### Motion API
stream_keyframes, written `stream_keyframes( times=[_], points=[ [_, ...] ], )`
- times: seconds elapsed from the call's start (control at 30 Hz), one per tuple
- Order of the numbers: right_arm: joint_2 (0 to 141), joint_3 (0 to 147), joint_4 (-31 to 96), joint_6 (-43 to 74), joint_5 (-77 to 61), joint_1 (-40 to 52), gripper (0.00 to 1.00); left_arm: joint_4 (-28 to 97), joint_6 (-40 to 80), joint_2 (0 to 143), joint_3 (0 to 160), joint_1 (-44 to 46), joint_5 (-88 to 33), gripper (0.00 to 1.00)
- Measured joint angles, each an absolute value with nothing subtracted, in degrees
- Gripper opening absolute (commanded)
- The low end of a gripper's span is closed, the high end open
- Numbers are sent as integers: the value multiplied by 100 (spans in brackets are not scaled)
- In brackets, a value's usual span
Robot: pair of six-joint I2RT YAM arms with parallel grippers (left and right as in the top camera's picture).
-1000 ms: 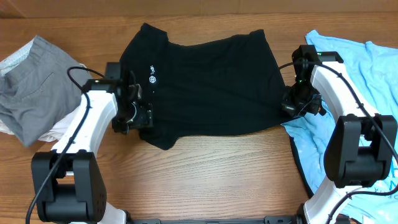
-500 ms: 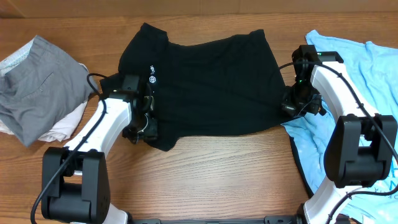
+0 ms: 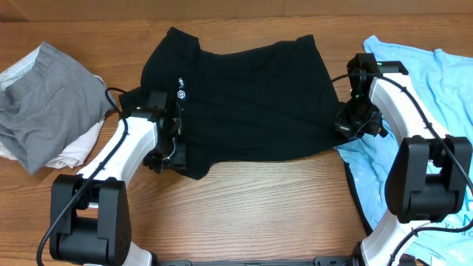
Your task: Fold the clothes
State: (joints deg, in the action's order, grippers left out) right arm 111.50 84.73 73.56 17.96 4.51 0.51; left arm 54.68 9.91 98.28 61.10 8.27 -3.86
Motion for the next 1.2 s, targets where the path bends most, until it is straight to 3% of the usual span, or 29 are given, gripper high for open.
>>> stream_keyframes(
  times=[0.03,0.23,0.73,1.0,1.2],
  points=[
    [11150,8473,7354,1800,451,51,4,5441,993,9828,6110,827,-373,41],
    [11150,8473,7356,1796,451,51,4,5468,982,9828,6110,827,-333,4],
    [11150,8473,7913,1800,541,-45,4,7467,1083,9828,6099,827,-663,4],
    [11150,8473,7913,1800,552,-301,4,7456,1258,9603,6099,821,-821,4],
    [11150,8473,7238,1793,445,-296,4,6759,1457,9065,6080,517,-1135,4]
  ],
)
